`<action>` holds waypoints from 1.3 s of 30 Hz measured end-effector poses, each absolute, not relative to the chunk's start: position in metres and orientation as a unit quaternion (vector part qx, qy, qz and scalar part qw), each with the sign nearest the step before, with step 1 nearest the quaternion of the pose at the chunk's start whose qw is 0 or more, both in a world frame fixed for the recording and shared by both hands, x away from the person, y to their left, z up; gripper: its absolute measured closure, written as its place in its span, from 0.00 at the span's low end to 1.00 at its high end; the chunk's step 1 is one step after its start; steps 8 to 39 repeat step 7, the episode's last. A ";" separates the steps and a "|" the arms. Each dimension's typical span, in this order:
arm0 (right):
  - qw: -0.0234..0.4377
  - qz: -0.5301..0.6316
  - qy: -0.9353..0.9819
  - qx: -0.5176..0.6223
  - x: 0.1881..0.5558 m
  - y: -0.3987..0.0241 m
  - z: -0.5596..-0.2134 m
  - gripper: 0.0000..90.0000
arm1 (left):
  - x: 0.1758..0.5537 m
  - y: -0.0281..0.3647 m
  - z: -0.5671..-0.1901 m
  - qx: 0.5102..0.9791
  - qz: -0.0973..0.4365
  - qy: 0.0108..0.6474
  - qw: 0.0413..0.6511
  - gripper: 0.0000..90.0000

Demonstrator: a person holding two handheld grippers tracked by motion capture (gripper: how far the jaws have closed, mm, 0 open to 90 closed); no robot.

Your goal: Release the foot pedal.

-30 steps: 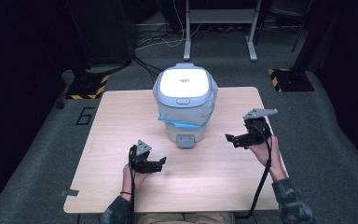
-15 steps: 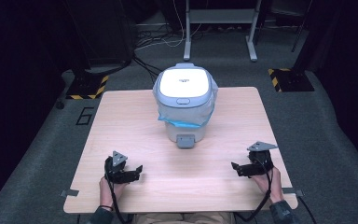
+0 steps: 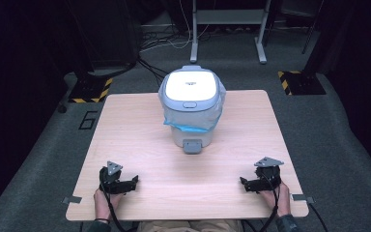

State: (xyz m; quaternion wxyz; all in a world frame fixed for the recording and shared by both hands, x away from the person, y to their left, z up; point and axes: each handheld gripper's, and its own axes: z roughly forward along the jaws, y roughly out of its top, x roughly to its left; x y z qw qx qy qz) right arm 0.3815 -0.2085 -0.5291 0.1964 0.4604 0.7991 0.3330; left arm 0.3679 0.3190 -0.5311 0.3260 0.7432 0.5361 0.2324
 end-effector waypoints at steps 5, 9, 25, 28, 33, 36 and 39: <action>0.197 0.335 0.798 0.461 0.381 -0.209 -0.530 0.00 | 0.368 0.319 -0.531 0.742 0.234 0.538 0.325 0.08; 0.197 0.335 0.798 0.461 0.381 -0.209 -0.530 0.00 | 0.368 0.319 -0.531 0.742 0.234 0.538 0.325 0.08; 0.197 0.335 0.798 0.461 0.381 -0.209 -0.530 0.00 | 0.368 0.319 -0.531 0.742 0.234 0.538 0.325 0.08; 0.197 0.335 0.798 0.461 0.381 -0.209 -0.530 0.00 | 0.368 0.319 -0.531 0.742 0.234 0.538 0.325 0.08; 0.197 0.335 0.798 0.461 0.381 -0.209 -0.530 0.00 | 0.368 0.319 -0.531 0.742 0.234 0.538 0.325 0.08; 0.197 0.335 0.798 0.461 0.381 -0.209 -0.530 0.00 | 0.368 0.319 -0.531 0.742 0.234 0.538 0.325 0.08; 0.197 0.335 0.798 0.461 0.381 -0.209 -0.530 0.00 | 0.368 0.319 -0.531 0.742 0.234 0.538 0.325 0.08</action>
